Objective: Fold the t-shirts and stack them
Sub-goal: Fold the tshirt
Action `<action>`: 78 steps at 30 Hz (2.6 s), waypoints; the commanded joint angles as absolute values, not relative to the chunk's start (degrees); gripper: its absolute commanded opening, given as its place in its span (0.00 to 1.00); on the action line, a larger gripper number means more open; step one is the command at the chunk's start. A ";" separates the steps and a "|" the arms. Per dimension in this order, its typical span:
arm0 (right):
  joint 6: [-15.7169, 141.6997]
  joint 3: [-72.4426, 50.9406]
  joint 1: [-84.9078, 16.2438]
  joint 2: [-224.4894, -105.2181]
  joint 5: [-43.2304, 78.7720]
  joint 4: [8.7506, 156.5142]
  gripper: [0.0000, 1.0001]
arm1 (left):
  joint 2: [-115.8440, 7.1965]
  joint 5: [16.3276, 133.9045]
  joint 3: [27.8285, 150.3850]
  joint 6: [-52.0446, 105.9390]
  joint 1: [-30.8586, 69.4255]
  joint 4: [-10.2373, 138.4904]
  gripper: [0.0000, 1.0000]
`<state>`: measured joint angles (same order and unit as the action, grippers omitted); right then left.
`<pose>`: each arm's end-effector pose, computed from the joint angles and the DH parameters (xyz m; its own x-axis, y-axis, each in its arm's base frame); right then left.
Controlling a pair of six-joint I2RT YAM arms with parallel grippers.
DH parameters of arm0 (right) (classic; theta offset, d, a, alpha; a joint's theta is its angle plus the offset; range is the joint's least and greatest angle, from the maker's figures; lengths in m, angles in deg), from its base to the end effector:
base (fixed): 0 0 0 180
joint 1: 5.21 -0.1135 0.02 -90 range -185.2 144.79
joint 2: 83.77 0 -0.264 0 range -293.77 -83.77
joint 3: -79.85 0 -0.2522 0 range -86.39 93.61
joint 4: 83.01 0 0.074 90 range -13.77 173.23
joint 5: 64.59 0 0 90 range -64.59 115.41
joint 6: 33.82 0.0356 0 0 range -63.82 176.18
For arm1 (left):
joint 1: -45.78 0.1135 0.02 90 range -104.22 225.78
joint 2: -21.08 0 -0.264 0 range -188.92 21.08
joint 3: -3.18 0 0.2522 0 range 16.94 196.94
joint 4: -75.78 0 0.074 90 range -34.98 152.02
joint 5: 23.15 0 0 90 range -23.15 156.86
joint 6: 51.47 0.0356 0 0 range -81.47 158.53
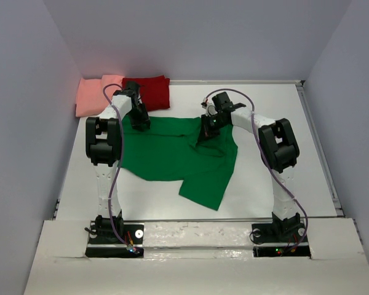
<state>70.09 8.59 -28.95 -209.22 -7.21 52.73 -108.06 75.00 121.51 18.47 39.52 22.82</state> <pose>0.4180 0.2048 0.1651 -0.9160 -0.1817 -0.3577 -0.3692 0.7308 0.5742 0.4792 -0.0576 0.1730 -0.8960 -0.2433 -0.3715 -0.1460 0.9514 -0.2711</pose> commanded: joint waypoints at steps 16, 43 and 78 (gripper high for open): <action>70.77 11.61 -29.55 -211.13 -21.51 44.38 0.53 | -109.44 74.85 119.77 19.37 39.37 20.89 0.48; 74.37 13.55 -29.02 -210.51 -28.90 47.45 0.81 | -109.43 74.85 119.95 19.19 39.37 20.63 0.48; 70.51 34.01 -25.87 -210.08 -13.28 31.75 0.80 | -109.35 75.03 123.28 19.63 39.37 18.43 0.48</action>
<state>73.72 27.15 -28.93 -212.56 -19.47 39.61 -108.17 74.95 122.08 18.54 39.50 22.06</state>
